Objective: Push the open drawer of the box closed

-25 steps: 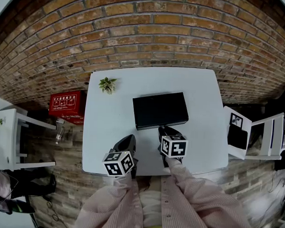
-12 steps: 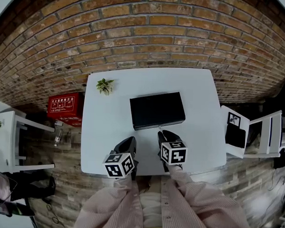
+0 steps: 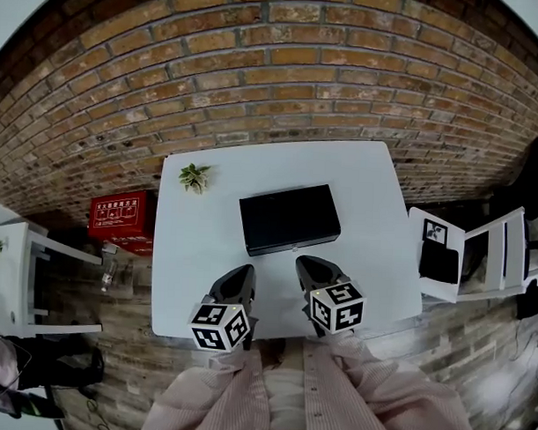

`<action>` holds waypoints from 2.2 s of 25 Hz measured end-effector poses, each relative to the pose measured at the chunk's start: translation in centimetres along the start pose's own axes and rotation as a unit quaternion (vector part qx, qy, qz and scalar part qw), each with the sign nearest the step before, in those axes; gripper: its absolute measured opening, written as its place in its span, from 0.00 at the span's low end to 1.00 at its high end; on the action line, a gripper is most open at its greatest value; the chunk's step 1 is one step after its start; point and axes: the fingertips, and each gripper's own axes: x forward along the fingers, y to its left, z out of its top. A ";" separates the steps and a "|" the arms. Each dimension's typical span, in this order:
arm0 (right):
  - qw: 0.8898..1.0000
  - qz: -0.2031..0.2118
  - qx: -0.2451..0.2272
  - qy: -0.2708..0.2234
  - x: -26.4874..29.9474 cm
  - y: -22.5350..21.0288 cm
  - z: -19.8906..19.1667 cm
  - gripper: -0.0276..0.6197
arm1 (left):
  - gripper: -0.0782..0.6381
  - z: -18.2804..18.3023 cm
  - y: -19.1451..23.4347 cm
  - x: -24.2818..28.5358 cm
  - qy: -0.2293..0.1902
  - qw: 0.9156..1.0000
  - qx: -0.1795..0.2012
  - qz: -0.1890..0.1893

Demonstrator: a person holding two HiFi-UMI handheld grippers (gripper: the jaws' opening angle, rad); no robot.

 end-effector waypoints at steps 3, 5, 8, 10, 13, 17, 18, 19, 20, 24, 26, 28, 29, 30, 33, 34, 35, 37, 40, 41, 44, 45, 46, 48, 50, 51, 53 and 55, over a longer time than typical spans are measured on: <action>0.999 0.016 -0.009 -0.039 -1.4 0.5 2.1 0.05 | 0.10 1.5 -0.8 -0.7 -0.020 0.999 0.027 -0.006; 0.998 0.026 -0.014 -0.064 -2.2 0.8 3.4 0.05 | 0.10 2.4 -1.2 -1.2 -0.035 0.999 0.030 -0.009; 0.995 0.036 -0.022 -0.091 -3.3 1.1 5.1 0.05 | 0.10 3.9 -1.5 -2.1 -0.057 0.998 0.041 -0.010; 0.993 0.043 -0.027 -0.109 -4.0 1.3 6.1 0.05 | 0.10 4.7 -1.7 -2.6 -0.067 0.996 0.058 -0.006; 0.989 0.052 -0.029 -0.135 -5.1 1.3 7.3 0.05 | 0.10 5.5 -1.9 -3.5 -0.079 0.992 0.094 0.003; 0.984 0.059 -0.037 -0.162 -6.5 1.3 9.0 0.05 | 0.10 6.9 -1.9 -4.6 -0.102 0.989 0.110 0.008; 0.983 0.060 -0.040 -0.169 -6.8 1.3 9.4 0.05 | 0.10 7.2 -1.9 -4.9 -0.108 0.988 0.111 0.010; 0.982 0.061 -0.044 -0.175 -7.2 1.4 9.8 0.05 | 0.10 7.5 -1.9 -5.2 -0.114 0.987 0.112 0.011; 0.980 0.062 -0.048 -0.180 -7.5 1.4 10.2 0.05 | 0.10 7.9 -1.9 -5.4 -0.119 0.986 0.112 0.013; 0.976 0.061 -0.058 -0.200 -8.8 1.6 11.7 0.05 | 0.10 9.1 -1.7 -6.4 -0.140 0.983 0.119 0.020; 0.975 0.059 -0.057 -0.209 -9.3 1.6 12.4 0.05 | 0.10 9.6 -1.6 -6.8 -0.148 0.981 0.126 0.027; 0.973 0.059 -0.051 -0.215 -9.8 1.6 12.8 0.05 | 0.10 9.8 -1.4 -7.3 -0.155 0.979 0.130 0.035; 0.973 0.059 -0.049 -0.218 -10.0 1.6 13.1 0.05 | 0.10 9.9 -1.3 -7.5 -0.157 0.978 0.130 0.038; 0.972 0.059 -0.049 -0.221 -10.2 1.6 13.3 0.05 | 0.10 10.0 -1.2 -7.7 -0.160 0.978 0.131 0.041; 0.971 0.053 -0.056 -0.227 -10.6 1.6 13.7 0.05 | 0.10 10.4 -0.9 -8.2 -0.166 0.976 0.132 0.048; 0.971 0.051 -0.057 -0.228 -10.6 1.5 13.7 0.05 | 0.10 10.5 -0.8 -8.3 -0.167 0.976 0.132 0.051; 0.971 0.050 -0.058 -0.228 -10.6 1.5 13.8 0.05 | 0.10 10.6 -0.7 -8.4 -0.167 0.976 0.132 0.052; 0.970 0.048 -0.060 -0.229 -10.6 1.5 13.8 0.05 | 0.10 10.6 -0.5 -8.5 -0.168 0.975 0.133 0.055; 0.970 0.044 -0.064 -0.230 -10.5 1.4 13.7 0.05 | 0.10 10.7 -0.4 -8.6 -0.169 0.975 0.131 0.060; 0.970 0.042 -0.064 -0.230 -10.5 1.3 13.7 0.05 | 0.10 10.7 -0.3 -8.6 -0.169 0.975 0.132 0.061; 0.970 0.027 -0.061 -0.233 -10.6 0.8 13.6 0.05 | 0.10 10.7 -0.3 -8.7 -0.169 0.974 0.136 0.065; 0.970 0.021 -0.060 -0.234 -10.7 0.5 13.6 0.05 | 0.10 10.7 -0.3 -8.6 -0.169 0.974 0.137 0.066; 0.970 0.016 -0.059 -0.235 -10.7 0.3 13.6 0.05 | 0.10 10.7 -0.3 -8.6 -0.169 0.974 0.136 0.066; 0.970 0.008 -0.056 -0.236 -10.8 -0.2 13.5 0.05 | 0.10 10.7 -0.3 -8.5 -0.169 0.974 0.136 0.067; 0.970 0.004 -0.056 -0.236 -10.8 -0.5 13.6 0.05 | 0.10 10.8 -0.2 -8.5 -0.169 0.974 0.137 0.068; 0.970 0.003 -0.056 -0.236 -10.8 -0.6 13.6 0.05 | 0.10 10.8 -0.2 -8.5 -0.168 0.974 0.137 0.069; 0.970 0.001 -0.056 -0.236 -10.9 -0.7 13.6 0.05 | 0.10 10.8 -0.1 -8.4 -0.167 0.974 0.136 0.070; 0.970 0.000 -0.055 -0.235 -10.9 -0.9 13.5 0.05 | 0.10 10.7 -0.1 -8.4 -0.166 0.974 0.135 0.071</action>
